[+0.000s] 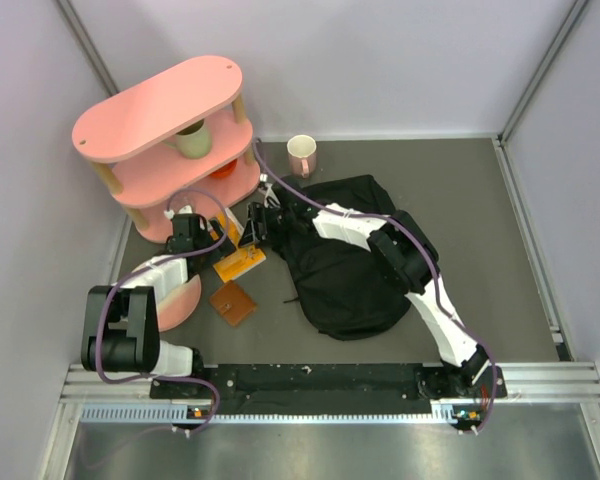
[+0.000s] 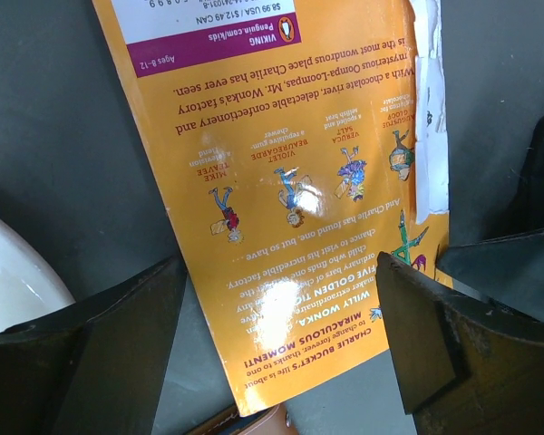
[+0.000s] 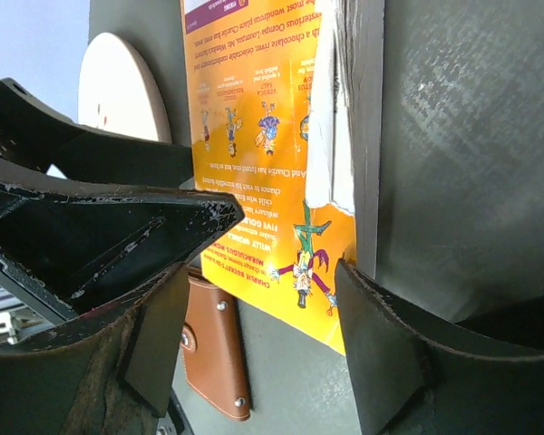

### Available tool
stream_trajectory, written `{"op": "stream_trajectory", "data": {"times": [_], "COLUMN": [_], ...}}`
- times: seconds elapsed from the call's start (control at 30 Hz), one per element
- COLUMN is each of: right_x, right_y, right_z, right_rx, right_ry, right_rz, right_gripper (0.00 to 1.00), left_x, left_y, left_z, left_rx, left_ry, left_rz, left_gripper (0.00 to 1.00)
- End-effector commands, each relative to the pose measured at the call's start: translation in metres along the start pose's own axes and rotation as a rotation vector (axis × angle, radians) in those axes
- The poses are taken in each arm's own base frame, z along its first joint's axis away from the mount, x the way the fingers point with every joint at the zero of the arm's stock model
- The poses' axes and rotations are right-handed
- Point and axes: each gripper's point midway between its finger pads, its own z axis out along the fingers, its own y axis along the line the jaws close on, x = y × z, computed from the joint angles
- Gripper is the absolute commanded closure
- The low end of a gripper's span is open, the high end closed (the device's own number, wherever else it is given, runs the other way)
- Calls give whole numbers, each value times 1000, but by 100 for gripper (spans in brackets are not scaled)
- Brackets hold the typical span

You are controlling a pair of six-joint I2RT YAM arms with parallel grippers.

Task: Pack the student bag
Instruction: Pick up the book from the center of the board.

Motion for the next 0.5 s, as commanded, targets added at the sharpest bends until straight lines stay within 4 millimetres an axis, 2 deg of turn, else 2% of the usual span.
{"op": "stream_trajectory", "data": {"times": [0.0,0.13,0.2,0.3,0.33,0.37,0.4,0.47], "right_x": [-14,-34,-43,-56,-57,-62,-61,-58], "right_y": [-1,25,26,18,10,8,-2,-6], "right_z": [-5,-16,-21,-24,-23,-24,-20,-16], "right_rx": [39,-9,7,33,48,47,56,41], "right_ry": [-51,-94,-125,-162,-157,-163,-155,-132], "right_rz": [-106,-161,-169,-160,-141,-130,-110,-98], "right_gripper": [33,32,31,30,30,30,31,31], "left_x": [9,11,12,14,15,11,10,11], "left_y": [-6,-3,-3,-4,-4,-7,-8,-8], "left_z": [2,3,3,1,1,1,1,0], "left_rx": [46,36,36,49,50,67,68,73], "left_ry": [25,31,31,37,38,18,15,14], "left_rz": [-14,-12,-9,-1,-2,1,0,-2], "left_gripper": [11,11,11,11,11,11,11,11]}}
